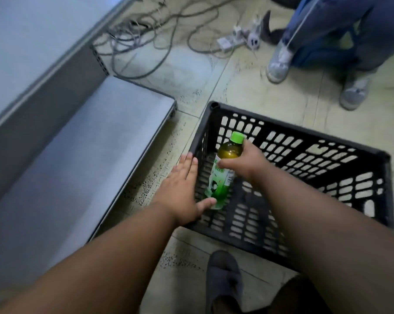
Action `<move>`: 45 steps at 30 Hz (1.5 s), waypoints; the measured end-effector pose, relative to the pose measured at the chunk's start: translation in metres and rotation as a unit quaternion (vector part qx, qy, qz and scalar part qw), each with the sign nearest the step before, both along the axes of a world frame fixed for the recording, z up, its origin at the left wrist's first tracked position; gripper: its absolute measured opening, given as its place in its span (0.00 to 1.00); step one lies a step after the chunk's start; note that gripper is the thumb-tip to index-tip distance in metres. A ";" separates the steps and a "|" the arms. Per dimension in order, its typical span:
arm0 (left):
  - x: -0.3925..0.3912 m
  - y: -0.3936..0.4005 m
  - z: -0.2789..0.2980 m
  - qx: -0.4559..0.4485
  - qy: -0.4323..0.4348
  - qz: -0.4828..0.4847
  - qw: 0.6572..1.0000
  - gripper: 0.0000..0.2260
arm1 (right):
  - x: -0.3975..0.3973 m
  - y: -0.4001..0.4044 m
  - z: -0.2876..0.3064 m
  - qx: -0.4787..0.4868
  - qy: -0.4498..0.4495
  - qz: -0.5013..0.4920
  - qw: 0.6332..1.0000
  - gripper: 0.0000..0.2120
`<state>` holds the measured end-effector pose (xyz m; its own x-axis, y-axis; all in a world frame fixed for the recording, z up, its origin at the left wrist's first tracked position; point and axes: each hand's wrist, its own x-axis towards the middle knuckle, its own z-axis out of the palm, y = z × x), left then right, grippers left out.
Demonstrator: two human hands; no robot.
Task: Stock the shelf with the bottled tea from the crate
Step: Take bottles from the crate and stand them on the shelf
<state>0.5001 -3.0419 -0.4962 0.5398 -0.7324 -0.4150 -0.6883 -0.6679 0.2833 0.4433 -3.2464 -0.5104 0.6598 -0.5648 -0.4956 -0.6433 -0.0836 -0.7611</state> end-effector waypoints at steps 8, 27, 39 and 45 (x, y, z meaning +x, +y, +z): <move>-0.008 0.087 0.117 -0.238 0.092 0.235 0.938 0.40 | 0.005 0.087 0.196 -0.093 -0.173 0.193 0.961 0.34; 0.049 0.293 0.222 -0.270 -0.100 0.435 0.853 0.47 | 0.144 0.312 0.319 -0.094 -0.332 0.495 0.798 0.28; 0.127 0.307 0.149 -0.192 -0.200 0.539 0.795 0.42 | 0.264 0.375 0.270 -0.100 -0.370 0.463 0.799 0.37; 0.123 0.303 0.137 -0.096 -0.207 0.491 0.841 0.41 | 0.240 0.372 0.225 -0.155 -0.351 0.397 0.834 0.35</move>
<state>0.6229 -2.7388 -0.3593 0.9925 0.1180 0.0311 0.1018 -0.9412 0.3221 0.6830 -2.8745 -0.2858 0.9528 0.1590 0.2585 0.3032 -0.5329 -0.7900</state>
